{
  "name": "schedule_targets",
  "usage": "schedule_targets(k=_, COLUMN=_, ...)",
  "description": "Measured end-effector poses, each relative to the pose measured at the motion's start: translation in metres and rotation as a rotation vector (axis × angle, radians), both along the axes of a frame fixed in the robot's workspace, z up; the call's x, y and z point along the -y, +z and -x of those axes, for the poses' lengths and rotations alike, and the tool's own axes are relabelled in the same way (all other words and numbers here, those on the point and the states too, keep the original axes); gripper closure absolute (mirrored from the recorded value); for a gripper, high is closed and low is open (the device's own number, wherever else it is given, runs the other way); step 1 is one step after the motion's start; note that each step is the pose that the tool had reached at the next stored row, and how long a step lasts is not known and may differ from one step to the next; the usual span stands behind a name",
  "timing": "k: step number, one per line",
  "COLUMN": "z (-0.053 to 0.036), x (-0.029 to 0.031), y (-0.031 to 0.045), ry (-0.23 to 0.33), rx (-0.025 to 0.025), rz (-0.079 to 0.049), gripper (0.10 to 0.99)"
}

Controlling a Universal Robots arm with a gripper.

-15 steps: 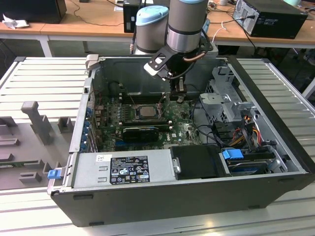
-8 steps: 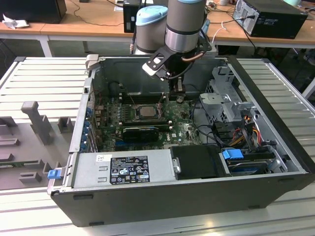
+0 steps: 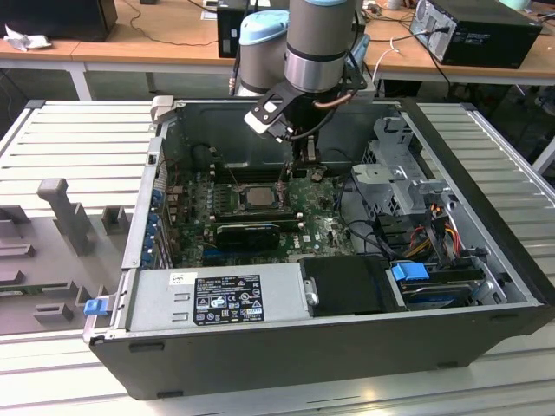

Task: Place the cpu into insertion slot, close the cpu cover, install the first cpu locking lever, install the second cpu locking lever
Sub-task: 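Close the cpu cover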

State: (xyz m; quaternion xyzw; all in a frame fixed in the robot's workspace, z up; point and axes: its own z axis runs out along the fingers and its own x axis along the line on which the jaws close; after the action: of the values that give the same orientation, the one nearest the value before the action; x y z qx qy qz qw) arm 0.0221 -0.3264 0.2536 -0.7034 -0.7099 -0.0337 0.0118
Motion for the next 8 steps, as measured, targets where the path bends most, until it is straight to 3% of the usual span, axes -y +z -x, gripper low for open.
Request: schedule_targets(k=8, z=0.0076, x=0.0000, y=-0.0002, ry=0.000, rx=-0.0002, rz=0.000, gripper=0.980)
